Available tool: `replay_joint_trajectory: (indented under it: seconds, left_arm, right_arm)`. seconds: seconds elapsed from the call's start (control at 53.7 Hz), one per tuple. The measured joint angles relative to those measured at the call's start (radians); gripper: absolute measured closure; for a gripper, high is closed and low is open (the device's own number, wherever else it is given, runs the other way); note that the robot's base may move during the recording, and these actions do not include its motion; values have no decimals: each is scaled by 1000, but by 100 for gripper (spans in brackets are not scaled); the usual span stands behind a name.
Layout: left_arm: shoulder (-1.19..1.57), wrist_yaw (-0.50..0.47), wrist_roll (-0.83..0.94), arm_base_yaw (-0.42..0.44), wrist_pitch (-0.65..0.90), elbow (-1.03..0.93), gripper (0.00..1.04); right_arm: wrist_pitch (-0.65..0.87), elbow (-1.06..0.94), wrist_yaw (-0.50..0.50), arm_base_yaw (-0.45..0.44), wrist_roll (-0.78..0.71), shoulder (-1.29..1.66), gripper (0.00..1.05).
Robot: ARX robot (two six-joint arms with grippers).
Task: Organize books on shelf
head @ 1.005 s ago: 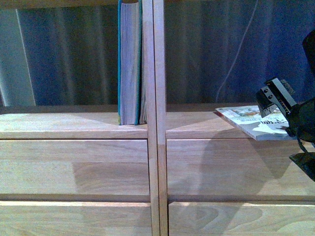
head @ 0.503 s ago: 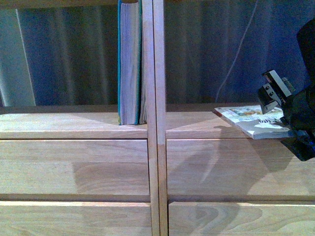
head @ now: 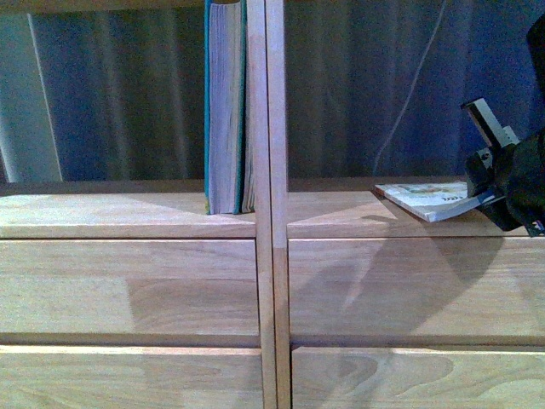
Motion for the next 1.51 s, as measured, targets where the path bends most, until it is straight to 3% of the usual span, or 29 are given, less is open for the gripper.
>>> replay_joint_trajectory:
  seconds: [0.484,0.726,0.912,0.949,1.024,1.117,1.303,1.508]
  left_arm:
    - [0,0,0,0,0,0,7]
    - [0,0,0,0,0,0,7]
    - [0,2,-1,0,0,0,7]
    - [15,91,-31,22,-6,3,7]
    - [104,383,-137,110,11,17,7]
    - [205,573,-235,132,74,35,7]
    - [367,674,-345,146,236,137,7]
    - [594,850,-503,203,455,313,7]
  right_arm:
    - [-112,-169,-156,-156,-116,-434,97]
    - [-76,-201,-272,-154,-217,-631,97]
    - [-73,-204,-283,-146,-271,-724,97]
    - [-73,-206,-282,-148,-278,-726,97]
    - [-74,-213,-282,-153,-287,-726,97]
    - [-74,-223,-287,-154,-296,-726,97]
    - [-75,-226,-276,-154,-320,-726,97]
    - [-75,-226,-276,-137,-352,-728,97]
